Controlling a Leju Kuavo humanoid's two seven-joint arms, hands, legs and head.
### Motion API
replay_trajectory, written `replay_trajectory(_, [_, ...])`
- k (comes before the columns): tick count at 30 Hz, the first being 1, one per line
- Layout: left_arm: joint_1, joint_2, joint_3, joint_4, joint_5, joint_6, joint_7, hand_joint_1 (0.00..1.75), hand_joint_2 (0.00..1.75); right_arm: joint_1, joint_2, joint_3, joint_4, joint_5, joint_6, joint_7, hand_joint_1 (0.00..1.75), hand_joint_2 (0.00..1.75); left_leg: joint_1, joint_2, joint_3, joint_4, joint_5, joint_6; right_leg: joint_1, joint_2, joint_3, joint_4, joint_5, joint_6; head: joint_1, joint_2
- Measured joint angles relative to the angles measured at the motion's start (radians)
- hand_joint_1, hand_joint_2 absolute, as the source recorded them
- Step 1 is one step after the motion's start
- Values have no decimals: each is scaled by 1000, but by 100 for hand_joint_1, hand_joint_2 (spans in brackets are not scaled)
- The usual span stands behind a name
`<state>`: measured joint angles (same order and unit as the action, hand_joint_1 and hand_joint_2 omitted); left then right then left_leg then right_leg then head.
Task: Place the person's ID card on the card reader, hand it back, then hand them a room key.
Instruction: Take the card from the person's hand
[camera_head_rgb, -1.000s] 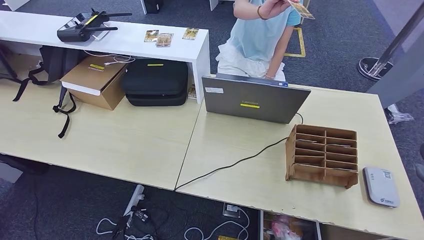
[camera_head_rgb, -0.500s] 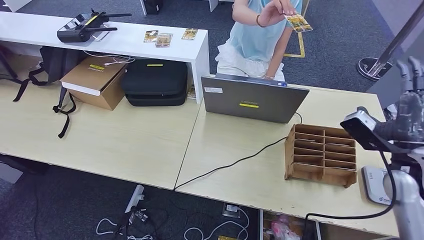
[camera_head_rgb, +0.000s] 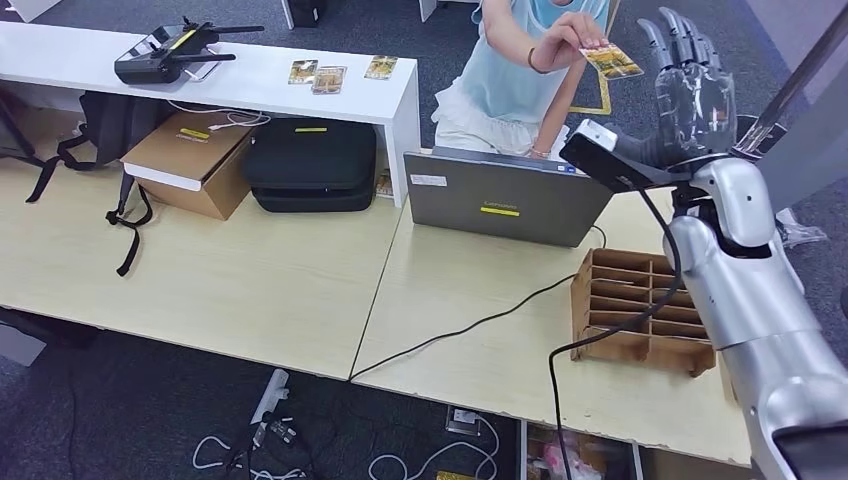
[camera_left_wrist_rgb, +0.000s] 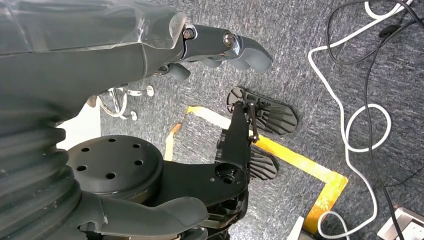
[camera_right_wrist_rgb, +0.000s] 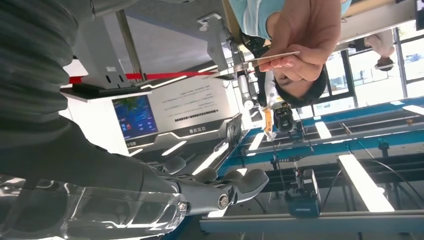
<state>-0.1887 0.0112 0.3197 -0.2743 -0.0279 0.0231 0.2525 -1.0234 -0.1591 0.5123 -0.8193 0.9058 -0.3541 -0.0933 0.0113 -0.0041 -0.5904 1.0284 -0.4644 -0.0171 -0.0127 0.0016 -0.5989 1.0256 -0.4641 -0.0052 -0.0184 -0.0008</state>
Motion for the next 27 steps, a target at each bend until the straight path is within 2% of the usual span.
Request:
replay_trajectory(13, [-22, -8, -20, 0, -11, 13, 0, 0, 175, -101, 53, 53, 182, 46, -35, 37, 1, 175, 0, 0, 0, 1, 0, 0, 0, 0, 0, 0, 0, 0, 0, 0])
replay_trajectory(14, [-25, -9, -22, 0, -11, 13, 0, 0, 175, -105, 56, 54, 191, 49, -38, 39, 19, 175, 0, 0, 0, 0, 0, 0, 0, 0, 0, 0, 0, 0, 0, 0])
replay_trajectory(15, [-27, -11, -25, 0, -11, 13, 0, 0, 175, -108, 58, 56, 199, 52, -41, 40, 49, 175, 0, 0, 0, 0, 0, 0, 0, 0, 0, 0, 0, 0, 0, 0])
replay_trajectory(17, [-30, -13, -28, 0, -10, 14, 0, 0, 175, -112, 62, 59, 212, 56, -45, 42, 136, 175, 0, 0, 0, 0, 0, 0, 0, 0, 0, 0, 0, 0, 0, 0])
replay_trajectory(18, [-31, -14, -29, 0, -9, 14, 0, 0, 175, -113, 64, 60, 218, 58, -47, 43, 161, 175, 0, 0, 0, 0, 0, 0, 0, 0, 0, 0, 0, 0, 0, 0])
replay_trajectory(19, [-32, -15, -30, 0, -9, 14, 0, 0, 175, -114, 65, 62, 223, 60, -49, 44, 175, 175, 0, 0, 0, 0, 0, 0, 0, 0, 0, 0, 0, 0, 0, 0])
replay_trajectory(27, [-39, -23, -31, 0, 3, 4, 0, 0, 175, -123, 71, 67, 256, 74, -64, 47, 175, 175, 0, 0, 0, 1, 0, 0, 0, 0, 0, 0, 0, 0, 0, 0])
